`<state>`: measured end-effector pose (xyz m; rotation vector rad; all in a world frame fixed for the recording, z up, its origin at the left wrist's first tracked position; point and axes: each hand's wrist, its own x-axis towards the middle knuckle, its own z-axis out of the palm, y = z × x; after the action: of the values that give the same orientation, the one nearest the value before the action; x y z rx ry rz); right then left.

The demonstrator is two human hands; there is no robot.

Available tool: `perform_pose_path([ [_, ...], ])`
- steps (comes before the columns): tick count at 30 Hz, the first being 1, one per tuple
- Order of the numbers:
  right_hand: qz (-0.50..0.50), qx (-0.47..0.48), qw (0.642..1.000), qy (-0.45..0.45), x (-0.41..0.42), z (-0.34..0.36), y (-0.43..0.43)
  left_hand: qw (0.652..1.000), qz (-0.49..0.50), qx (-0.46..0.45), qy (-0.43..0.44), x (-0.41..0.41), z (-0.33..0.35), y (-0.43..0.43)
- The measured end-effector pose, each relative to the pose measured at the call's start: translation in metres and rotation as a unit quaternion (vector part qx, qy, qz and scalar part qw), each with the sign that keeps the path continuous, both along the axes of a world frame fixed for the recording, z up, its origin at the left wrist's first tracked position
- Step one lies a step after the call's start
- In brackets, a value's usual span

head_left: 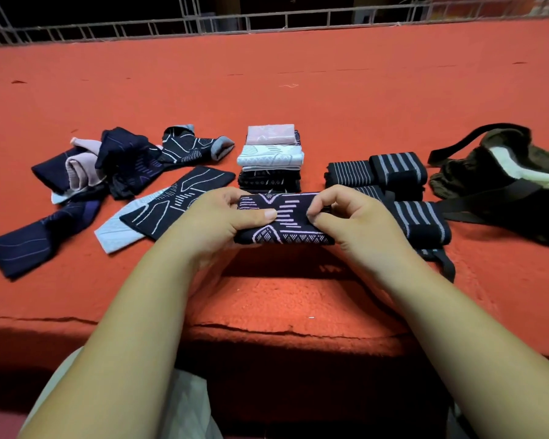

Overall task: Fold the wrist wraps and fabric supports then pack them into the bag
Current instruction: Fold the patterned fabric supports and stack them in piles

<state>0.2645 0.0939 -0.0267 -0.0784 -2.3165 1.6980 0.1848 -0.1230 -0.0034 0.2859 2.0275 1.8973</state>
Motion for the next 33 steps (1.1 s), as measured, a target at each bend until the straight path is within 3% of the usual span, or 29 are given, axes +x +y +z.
perform_pose_path([
  [7, 0.014, 0.015, 1.000, -0.007, -0.020, 0.005, -0.018, 0.969, 0.187, -0.078, 0.142, -0.021, -0.009, -0.009],
  [15, -0.075, 0.140, 0.987, 0.032, -0.080, 0.010, -0.034, 0.976, 0.177, -0.042, 0.117, -0.053, -0.025, -0.019],
  [21, -0.093, 0.254, 0.963, -0.008, -0.094, -0.013, -0.037, 0.964, 0.153, -0.181, 0.123, -0.055, -0.036, -0.010],
  [26, -0.099, 0.265, 0.958, -0.043, -0.093, -0.032, -0.039, 0.939, 0.136, -0.258, 0.180, -0.055, -0.041, -0.005],
  [33, -0.092, 0.271, 0.957, -0.052, -0.088, -0.034, -0.045, 0.945, 0.153, -0.234, 0.172, -0.053, -0.043, -0.008],
])
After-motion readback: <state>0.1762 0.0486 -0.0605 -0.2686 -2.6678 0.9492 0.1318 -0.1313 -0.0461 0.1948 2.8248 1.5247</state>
